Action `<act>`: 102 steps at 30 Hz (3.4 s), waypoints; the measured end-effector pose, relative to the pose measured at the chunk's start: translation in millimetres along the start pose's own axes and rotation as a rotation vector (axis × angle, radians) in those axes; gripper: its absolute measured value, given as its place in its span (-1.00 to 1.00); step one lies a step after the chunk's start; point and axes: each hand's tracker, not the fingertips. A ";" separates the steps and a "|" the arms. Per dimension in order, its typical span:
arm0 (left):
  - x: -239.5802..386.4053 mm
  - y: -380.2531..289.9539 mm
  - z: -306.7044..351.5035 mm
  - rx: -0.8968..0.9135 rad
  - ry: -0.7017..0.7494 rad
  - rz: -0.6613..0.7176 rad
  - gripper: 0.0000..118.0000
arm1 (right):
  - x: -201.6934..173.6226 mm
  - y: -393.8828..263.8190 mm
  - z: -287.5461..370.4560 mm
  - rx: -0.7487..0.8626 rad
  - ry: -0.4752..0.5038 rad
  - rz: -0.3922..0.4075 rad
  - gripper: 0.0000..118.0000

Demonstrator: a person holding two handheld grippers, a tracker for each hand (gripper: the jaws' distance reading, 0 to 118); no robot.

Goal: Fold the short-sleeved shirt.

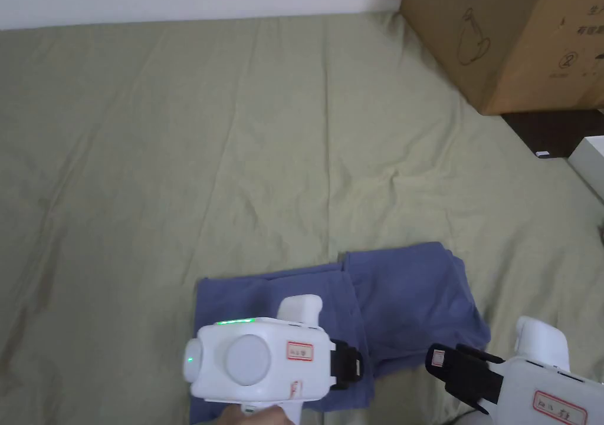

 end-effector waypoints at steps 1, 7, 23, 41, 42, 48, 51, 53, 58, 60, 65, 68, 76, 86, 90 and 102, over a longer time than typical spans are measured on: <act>-8.6 2.7 18.4 0.033 -0.028 0.029 -0.89 | -0.8 0.5 -0.2 -0.003 -0.001 0.003 -1.00; -87.6 -2.8 115.4 0.208 -0.174 0.264 0.88 | -21.6 -0.3 -10.7 -0.025 0.015 0.029 -1.00; -166.1 -8.6 85.9 0.201 -0.375 0.503 0.83 | -73.7 1.4 -33.1 -0.103 0.034 0.177 -1.00; -218.3 -27.0 192.4 0.261 -0.113 0.453 -0.93 | -91.3 1.5 -40.7 -0.128 0.058 0.207 -1.00; -221.8 -29.1 205.4 0.274 -0.090 0.453 -0.93 | -92.9 1.5 -41.8 -0.128 0.059 0.210 -1.00; -221.1 -45.0 286.7 0.362 0.115 0.506 -0.93 | -91.2 1.3 -46.6 -0.132 0.092 0.217 -1.00; -212.8 -39.6 314.7 0.393 0.200 0.494 -0.93 | -94.0 -2.7 -48.9 -0.140 0.099 0.218 -1.00; -200.0 -33.6 318.9 0.387 0.207 0.510 -0.92 | -92.0 -4.4 -49.7 -0.145 0.099 0.213 -1.00; -141.5 -9.0 298.0 0.381 0.205 0.503 -0.93 | -85.8 -8.0 -46.1 -0.149 0.102 0.201 -1.00; -113.4 7.0 279.9 0.382 0.143 0.479 -0.93 | -80.3 -7.7 -43.2 -0.148 0.094 0.195 -1.00; -58.1 51.5 206.1 0.271 0.157 0.284 -0.93 | -59.3 -6.9 -35.0 -0.129 0.066 0.146 -1.00; -40.7 70.8 151.7 0.175 0.154 0.286 -0.90 | -43.5 -7.3 -28.7 -0.114 0.044 0.105 -1.00; -30.6 74.5 86.1 0.022 0.014 0.219 0.79 | -11.4 -9.1 -11.7 -0.096 -0.025 0.030 -1.00; -67.7 67.5 129.1 0.173 0.171 0.287 -0.81 | -3.0 -7.1 -9.0 -0.069 -0.024 0.012 -1.00; -69.7 63.6 88.4 0.090 0.183 0.219 -0.85 | -5.6 -10.0 -14.1 -0.076 -0.010 0.005 -1.00; -10.9 19.1 22.9 -0.135 0.034 0.097 -0.90 | -13.6 -11.1 -10.4 -0.107 -0.015 0.032 -1.00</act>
